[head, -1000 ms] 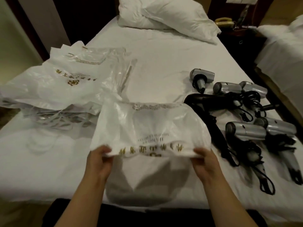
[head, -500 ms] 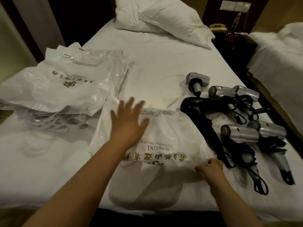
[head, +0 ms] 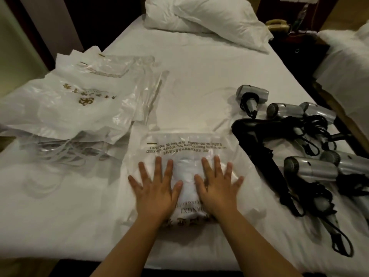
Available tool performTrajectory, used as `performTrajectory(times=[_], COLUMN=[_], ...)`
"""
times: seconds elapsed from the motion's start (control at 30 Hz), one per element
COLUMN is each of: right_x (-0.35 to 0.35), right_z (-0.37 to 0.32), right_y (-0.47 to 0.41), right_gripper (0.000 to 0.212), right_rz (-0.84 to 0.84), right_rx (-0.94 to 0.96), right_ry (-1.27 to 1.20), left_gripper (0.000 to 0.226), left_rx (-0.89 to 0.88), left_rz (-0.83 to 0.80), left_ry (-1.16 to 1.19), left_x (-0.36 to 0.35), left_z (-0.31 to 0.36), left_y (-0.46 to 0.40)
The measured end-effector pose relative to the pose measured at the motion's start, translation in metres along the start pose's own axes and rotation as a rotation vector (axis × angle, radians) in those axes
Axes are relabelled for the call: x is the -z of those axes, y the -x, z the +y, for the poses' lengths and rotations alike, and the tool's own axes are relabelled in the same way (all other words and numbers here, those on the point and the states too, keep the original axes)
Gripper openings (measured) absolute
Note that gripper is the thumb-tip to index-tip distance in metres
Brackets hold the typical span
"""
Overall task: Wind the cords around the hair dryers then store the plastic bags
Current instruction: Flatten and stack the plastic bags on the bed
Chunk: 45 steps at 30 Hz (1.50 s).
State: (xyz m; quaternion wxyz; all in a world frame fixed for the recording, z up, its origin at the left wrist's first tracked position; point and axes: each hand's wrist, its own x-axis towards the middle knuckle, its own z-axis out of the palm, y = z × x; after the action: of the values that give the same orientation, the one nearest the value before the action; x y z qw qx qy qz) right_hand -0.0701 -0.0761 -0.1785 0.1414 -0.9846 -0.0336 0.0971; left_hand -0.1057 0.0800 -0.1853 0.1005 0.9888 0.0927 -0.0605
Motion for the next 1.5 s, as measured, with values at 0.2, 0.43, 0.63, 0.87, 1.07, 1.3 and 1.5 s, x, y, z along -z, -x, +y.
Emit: performTrajectory(times=[0.2,0.43,0.63,0.87,1.07,1.3,1.5], right_x=[-0.012,0.021,0.026,0.036,0.064,0.138,0.158], right_z=[0.004,0.032,0.036,0.024,0.009,0.011,0.023], right_y=[-0.005,-0.006,0.021,0.027,0.022,-0.092,-0.234], right_gripper=[0.071,0.070,0.101,0.096,0.072,0.065,0.064], right_rz=[-0.085,-0.048,-0.068,-0.190,-0.182,-0.094,-0.082], right_rx=[-0.059,-0.192,-0.485,-0.497,-0.188,-0.115,-0.180], right_ry=[-0.081,0.034,-0.226,-1.039,-1.459,-1.540,-1.447], left_gripper=[0.095,0.079,0.113,0.035,0.018,0.014,0.021], left_rx=[0.029,0.234,0.672,0.813,0.558,0.399,0.454], left_rz=[-0.046,0.122,0.060,-0.295,-0.402,-0.391,-0.524], left_ry=[0.050,0.061,0.522,1.654,1.839,1.870,1.831], left_x=[-0.016,0.015,0.029,0.048,0.090,0.127,0.136], left_z=[-0.003,0.000,0.003,0.001,0.006,0.036,0.067], left_y=[-0.008,-0.004,0.015,0.022,0.023,-0.114,-0.260])
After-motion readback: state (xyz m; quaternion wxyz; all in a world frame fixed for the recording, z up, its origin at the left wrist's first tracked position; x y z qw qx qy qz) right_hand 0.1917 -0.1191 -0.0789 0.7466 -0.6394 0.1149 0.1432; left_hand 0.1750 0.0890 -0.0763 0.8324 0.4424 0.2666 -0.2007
